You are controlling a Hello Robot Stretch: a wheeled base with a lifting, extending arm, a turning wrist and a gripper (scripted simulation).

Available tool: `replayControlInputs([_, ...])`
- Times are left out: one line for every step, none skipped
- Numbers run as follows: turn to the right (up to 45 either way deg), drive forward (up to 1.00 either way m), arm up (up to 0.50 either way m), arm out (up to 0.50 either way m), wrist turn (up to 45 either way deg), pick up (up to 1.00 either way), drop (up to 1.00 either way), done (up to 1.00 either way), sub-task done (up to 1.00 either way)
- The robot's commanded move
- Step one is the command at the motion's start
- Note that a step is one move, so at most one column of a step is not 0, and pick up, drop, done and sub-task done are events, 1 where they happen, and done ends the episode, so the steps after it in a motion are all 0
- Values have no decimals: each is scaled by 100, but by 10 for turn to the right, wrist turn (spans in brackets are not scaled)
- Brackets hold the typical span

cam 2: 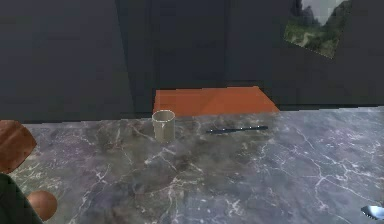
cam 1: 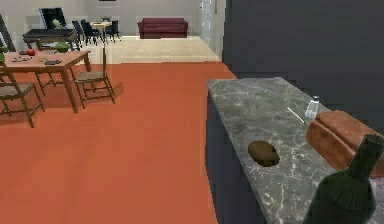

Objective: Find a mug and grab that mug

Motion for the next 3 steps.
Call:
replayControlInputs([0,0,50,0,0,0,0,0,0])
replayControlInputs([0,0,38,0,0,0,0,0,0])
replayControlInputs([0,0,0,32,0,0,0,0,0])
